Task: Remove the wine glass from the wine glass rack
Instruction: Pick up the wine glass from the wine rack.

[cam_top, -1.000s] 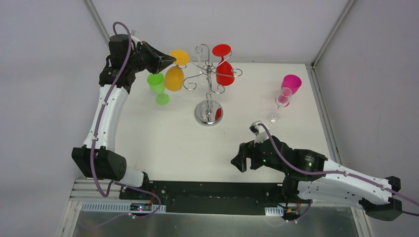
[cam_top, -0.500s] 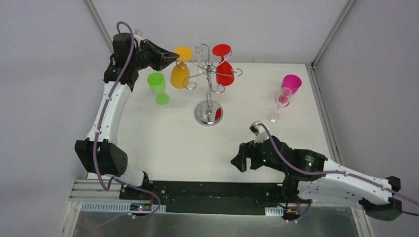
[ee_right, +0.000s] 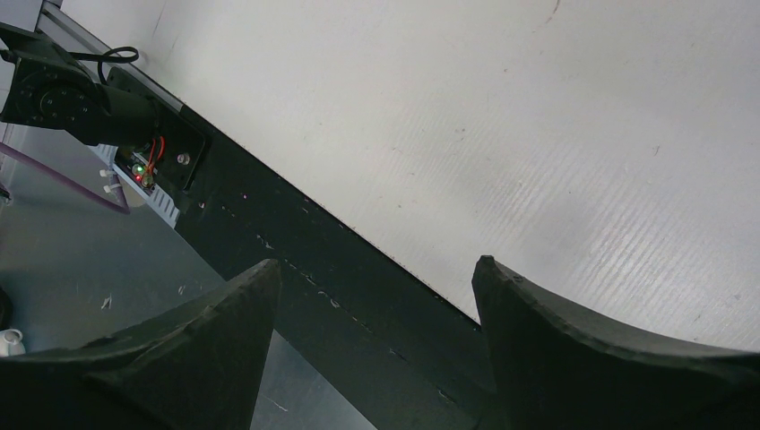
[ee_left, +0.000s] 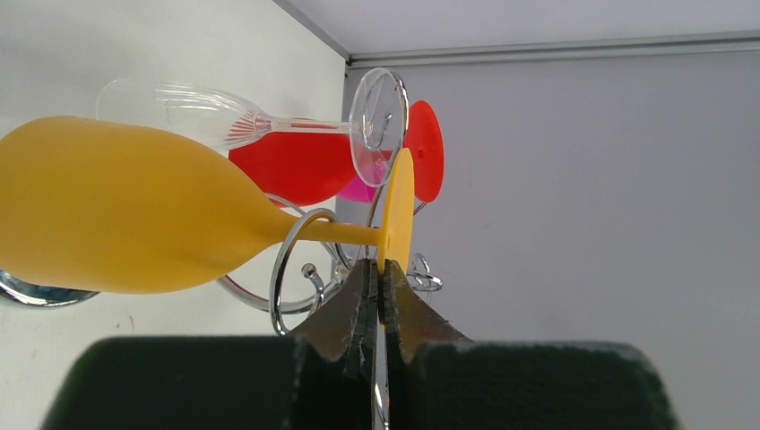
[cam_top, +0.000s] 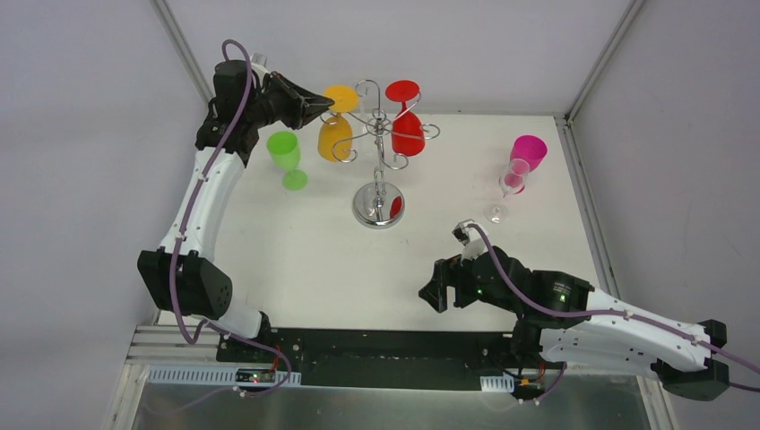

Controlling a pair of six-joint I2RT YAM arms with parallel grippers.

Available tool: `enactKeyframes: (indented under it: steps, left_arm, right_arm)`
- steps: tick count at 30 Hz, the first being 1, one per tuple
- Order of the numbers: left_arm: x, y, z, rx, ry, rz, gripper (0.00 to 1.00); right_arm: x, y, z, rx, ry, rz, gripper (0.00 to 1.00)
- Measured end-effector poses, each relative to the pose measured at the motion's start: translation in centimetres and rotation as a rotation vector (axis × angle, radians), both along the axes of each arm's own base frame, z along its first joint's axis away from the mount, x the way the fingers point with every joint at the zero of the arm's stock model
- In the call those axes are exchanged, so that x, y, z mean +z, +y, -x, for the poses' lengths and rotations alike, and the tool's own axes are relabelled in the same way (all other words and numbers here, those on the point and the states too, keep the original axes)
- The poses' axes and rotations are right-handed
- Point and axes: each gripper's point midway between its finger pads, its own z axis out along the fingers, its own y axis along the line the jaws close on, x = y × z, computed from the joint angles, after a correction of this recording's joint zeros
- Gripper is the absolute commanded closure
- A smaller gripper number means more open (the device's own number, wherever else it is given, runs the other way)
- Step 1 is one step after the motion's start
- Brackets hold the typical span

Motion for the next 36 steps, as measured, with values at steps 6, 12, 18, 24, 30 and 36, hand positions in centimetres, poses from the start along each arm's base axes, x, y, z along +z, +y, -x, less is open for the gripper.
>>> enactKeyframes:
  steps: [6, 12, 18, 24, 30, 36]
  left_arm:
    - [-0.8, -0.3, 0.5, -0.007, 0.014, -0.002, 1.0]
    - [-1.6, -0.2, 1.3, -0.01, 0.029, -0.003, 1.0]
    - [-0.9, -0.8, 2.8, -0.041, 0.005, 0.004, 1.0]
    - [0.5, -0.7, 4.3, -0.049, -0.036, 0.011, 1.0]
    - [1.2, -0.7, 5.9, -0.064, -0.062, 0.014, 1.0]
    - [1.6, -0.4, 7.9, -0.068, -0.089, 0.001, 1.0]
  right_arm:
    - [0.0, 0.0, 0.0, -0.001, 0.001, -0.001, 0.18]
    - [0.0, 0.0, 0.0, -0.002, 0.003, -0.002, 0.18]
    - [0.0, 0.0, 0.0, -0.005, 0.006, -0.004, 0.18]
    - [-0.1, 0.1, 0.0, -0.009, 0.012, -0.002, 0.18]
    - [-0.3, 0.3, 0.0, -0.008, 0.016, 0.006, 0.18]
    - [-0.3, 0.3, 0.0, -0.005, 0.017, 0.004, 0.18]
